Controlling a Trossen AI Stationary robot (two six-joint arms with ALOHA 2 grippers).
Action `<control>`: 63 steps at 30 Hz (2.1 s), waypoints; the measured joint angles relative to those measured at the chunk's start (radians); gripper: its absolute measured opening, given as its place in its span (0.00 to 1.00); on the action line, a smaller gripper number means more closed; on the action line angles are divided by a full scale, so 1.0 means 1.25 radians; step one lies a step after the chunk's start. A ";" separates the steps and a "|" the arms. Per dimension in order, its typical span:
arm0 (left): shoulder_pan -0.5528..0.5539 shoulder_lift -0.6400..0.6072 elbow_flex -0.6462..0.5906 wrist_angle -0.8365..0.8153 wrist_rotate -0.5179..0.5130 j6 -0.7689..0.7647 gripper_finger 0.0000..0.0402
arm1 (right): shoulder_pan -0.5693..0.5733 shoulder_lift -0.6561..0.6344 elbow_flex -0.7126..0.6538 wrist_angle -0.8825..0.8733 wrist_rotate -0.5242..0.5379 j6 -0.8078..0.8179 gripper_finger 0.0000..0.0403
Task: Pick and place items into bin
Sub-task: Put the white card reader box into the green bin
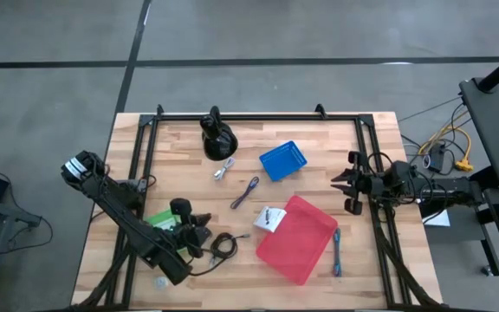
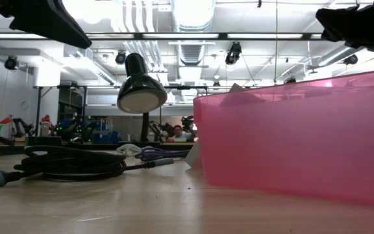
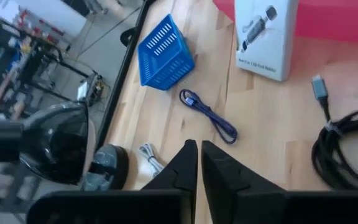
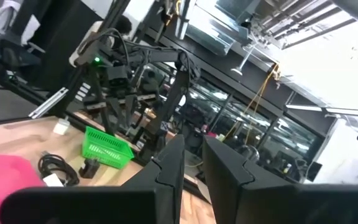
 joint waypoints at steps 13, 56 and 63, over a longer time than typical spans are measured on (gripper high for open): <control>0.000 -0.002 -0.011 -0.020 -0.003 0.021 0.01 | 0.002 0.064 0.000 0.026 0.047 0.039 0.19; -0.002 -0.003 -0.167 0.082 -0.193 0.017 0.01 | 0.258 0.700 0.693 -0.448 0.208 0.063 0.56; -0.002 -0.004 -0.150 0.089 -0.262 0.017 0.01 | 0.329 0.803 0.778 -0.585 0.312 0.101 0.56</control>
